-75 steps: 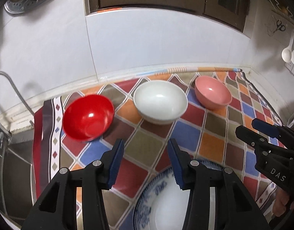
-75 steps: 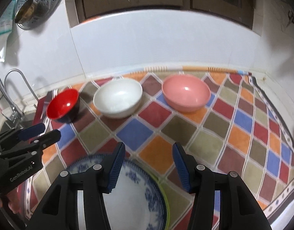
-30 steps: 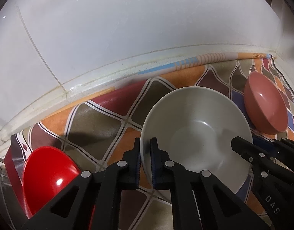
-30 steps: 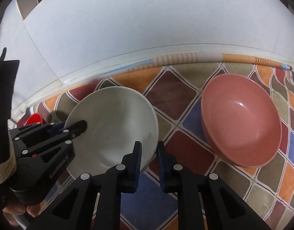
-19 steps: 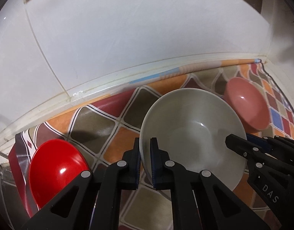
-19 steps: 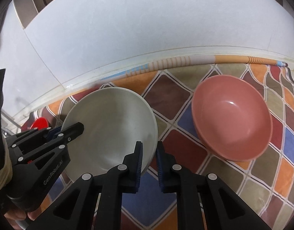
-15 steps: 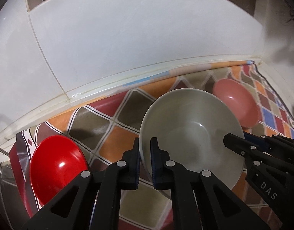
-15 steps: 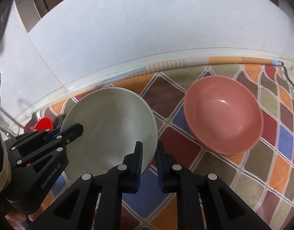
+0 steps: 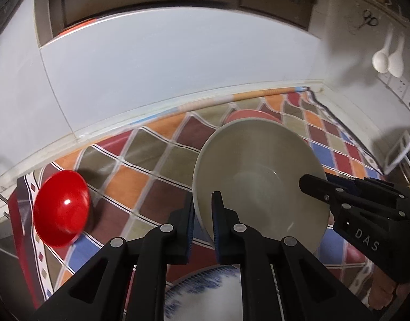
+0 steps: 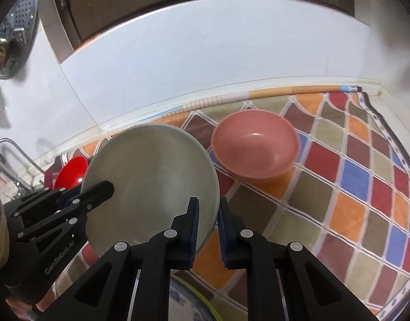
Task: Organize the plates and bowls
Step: 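Close the left gripper on the white bowl rim and lift it, then carry the white bowl over the stacked plates and release it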
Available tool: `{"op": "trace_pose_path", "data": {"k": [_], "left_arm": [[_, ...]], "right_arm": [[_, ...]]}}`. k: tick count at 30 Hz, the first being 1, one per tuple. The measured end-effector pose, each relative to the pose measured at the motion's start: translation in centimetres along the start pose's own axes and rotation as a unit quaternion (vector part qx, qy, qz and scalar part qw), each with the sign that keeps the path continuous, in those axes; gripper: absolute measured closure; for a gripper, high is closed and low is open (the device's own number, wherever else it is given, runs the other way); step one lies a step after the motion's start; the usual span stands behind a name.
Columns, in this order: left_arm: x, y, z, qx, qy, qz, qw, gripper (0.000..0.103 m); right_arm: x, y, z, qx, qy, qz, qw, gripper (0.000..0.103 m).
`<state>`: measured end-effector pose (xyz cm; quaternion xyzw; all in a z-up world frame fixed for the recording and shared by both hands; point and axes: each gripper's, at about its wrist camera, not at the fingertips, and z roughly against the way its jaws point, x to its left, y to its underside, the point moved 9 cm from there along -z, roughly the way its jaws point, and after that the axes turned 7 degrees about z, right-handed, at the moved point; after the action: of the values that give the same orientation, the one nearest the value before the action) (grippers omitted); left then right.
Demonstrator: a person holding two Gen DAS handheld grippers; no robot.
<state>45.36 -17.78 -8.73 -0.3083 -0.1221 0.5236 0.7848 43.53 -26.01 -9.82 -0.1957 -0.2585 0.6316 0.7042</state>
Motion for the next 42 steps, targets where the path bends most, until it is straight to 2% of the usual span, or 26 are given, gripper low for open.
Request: {"op": "trace_pose_path", "data": {"k": [8, 14, 23, 31, 42], "left_arm": [[-4.9, 2.8, 1.2, 0.014, 0.042, -0.012, 0.9990, 0.089], [-9.0, 5.0, 1.0, 0.037, 0.072, -0.024, 0.9964, 0.088], [-14.0, 8.5, 0.0, 0.073, 0.098, -0.040, 0.9917, 0.088], [-16.3, 11.1, -1.7, 0.106, 0.099, -0.045, 0.9884, 0.088], [-17.0, 13.6, -3.0, 0.137, 0.092, -0.039, 0.9855, 0.088]], "right_arm": [[-3.1, 2.7, 4.5, -0.014, 0.019, -0.009, 1.000, 0.088], [-6.1, 5.7, 6.5, -0.002, 0.038, -0.023, 0.999, 0.088], [-10.8, 10.2, 8.3, 0.017, 0.064, -0.052, 0.996, 0.088], [-14.1, 13.8, 8.4, 0.046, 0.074, -0.074, 0.993, 0.088], [-15.7, 17.3, 7.2, 0.083, 0.067, -0.082, 0.991, 0.088]]}}
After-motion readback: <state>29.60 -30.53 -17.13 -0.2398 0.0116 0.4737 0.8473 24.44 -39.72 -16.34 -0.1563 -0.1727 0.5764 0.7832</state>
